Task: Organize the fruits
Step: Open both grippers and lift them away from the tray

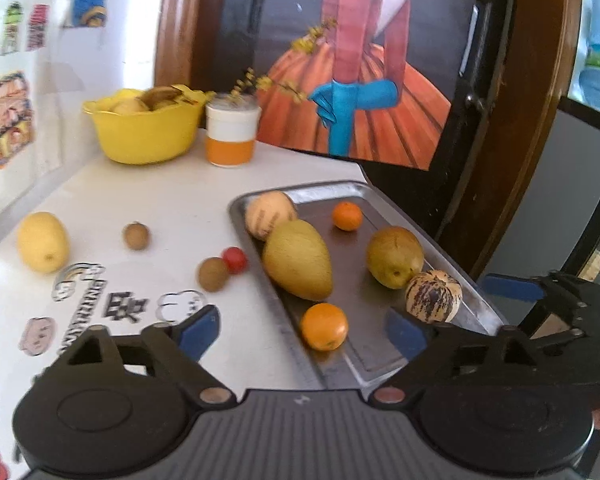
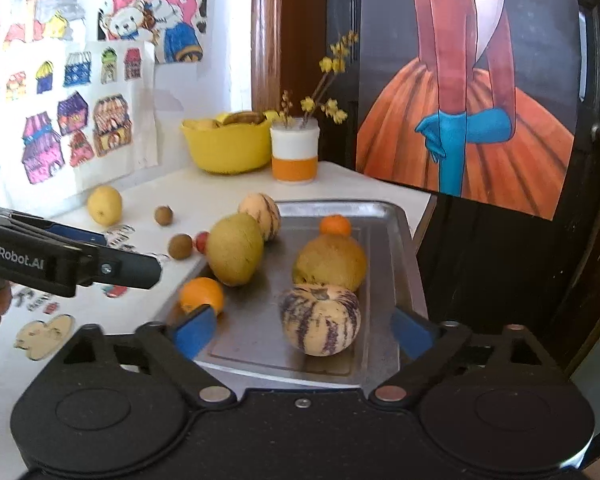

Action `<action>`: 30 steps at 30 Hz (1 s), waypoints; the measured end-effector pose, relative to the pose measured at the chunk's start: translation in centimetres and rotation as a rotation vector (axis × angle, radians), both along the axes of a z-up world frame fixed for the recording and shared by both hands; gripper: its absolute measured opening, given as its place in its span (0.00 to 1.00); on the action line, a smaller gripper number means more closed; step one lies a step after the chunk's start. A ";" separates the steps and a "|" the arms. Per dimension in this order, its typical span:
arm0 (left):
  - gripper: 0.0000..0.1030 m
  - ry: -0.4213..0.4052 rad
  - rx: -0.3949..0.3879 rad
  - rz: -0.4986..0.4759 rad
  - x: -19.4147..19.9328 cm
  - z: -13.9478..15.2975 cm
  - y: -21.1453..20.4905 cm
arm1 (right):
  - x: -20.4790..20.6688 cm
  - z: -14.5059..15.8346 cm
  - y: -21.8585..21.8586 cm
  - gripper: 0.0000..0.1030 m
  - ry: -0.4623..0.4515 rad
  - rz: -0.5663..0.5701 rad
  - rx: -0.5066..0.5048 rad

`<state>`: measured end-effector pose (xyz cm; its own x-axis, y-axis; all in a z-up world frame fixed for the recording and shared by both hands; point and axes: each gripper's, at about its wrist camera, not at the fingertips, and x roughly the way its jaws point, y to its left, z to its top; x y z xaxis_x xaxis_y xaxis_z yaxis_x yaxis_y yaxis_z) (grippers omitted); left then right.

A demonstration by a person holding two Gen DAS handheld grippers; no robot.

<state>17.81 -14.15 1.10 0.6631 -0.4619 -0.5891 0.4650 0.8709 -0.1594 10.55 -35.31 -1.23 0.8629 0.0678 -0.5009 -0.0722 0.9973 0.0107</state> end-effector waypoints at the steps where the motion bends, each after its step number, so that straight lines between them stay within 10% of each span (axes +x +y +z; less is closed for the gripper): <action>1: 0.98 -0.013 -0.002 0.013 -0.4 0.3 0.6 | -0.5 0.4 0.2 0.99 -0.005 0.002 0.003; 17: 0.99 0.000 0.019 0.164 -4.6 0.0 12.3 | -5.5 2.4 7.0 0.99 0.178 0.158 0.027; 30: 0.99 0.037 0.078 0.292 -3.3 -1.1 20.0 | -1.1 3.9 16.1 0.99 0.215 0.349 -0.028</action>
